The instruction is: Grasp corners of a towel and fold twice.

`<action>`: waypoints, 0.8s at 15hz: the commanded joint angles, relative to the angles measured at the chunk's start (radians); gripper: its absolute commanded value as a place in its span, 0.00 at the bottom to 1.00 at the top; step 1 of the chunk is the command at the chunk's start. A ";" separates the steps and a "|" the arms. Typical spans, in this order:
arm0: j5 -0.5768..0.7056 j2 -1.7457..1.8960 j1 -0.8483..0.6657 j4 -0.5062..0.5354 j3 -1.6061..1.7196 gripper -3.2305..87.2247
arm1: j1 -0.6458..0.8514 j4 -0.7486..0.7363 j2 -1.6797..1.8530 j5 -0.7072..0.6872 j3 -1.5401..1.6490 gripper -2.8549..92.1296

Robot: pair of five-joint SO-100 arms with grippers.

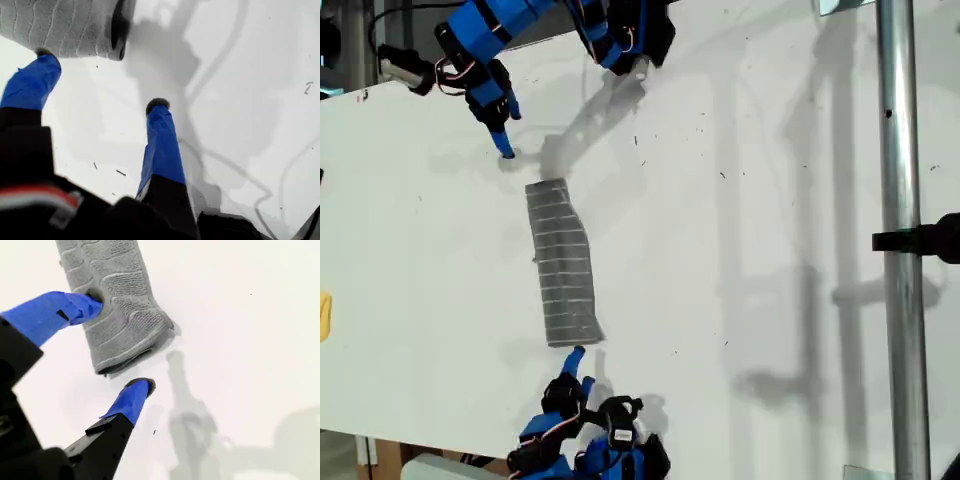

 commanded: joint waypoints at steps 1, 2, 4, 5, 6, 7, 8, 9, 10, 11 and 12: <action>-0.034 0.641 0.095 -0.031 0.261 0.32 | -0.041 -0.015 0.252 0.127 0.212 0.43; -0.040 0.847 0.152 -0.064 0.368 0.30 | -0.075 -0.018 0.307 0.207 0.321 0.46; -0.114 0.922 0.213 -0.031 0.474 0.28 | -0.169 -0.035 0.480 0.379 0.555 0.47; -0.115 0.922 0.233 -0.067 0.520 0.26 | -0.196 -0.023 0.581 0.428 0.641 0.46; -0.112 0.922 0.242 -0.098 0.583 0.20 | -0.256 -0.028 0.624 0.465 0.667 0.47; -0.101 0.922 0.245 -0.133 0.646 0.18 | -0.262 -0.028 0.621 0.480 0.681 0.47; -0.095 0.922 0.253 -0.156 0.696 0.18 | -0.262 -0.046 0.618 0.489 0.713 0.47; -0.103 0.922 0.253 -0.166 0.741 0.18 | -0.270 -0.071 0.617 0.503 0.746 0.48; -0.086 0.922 0.253 -0.166 0.739 0.18 | -0.272 -0.087 0.624 0.506 0.770 0.48; -0.071 0.923 0.245 -0.169 0.741 0.17 | -0.259 -0.100 0.615 0.495 0.767 0.49; -0.074 0.923 0.241 -0.167 0.747 0.16 | -0.219 -0.130 0.598 0.440 0.744 0.49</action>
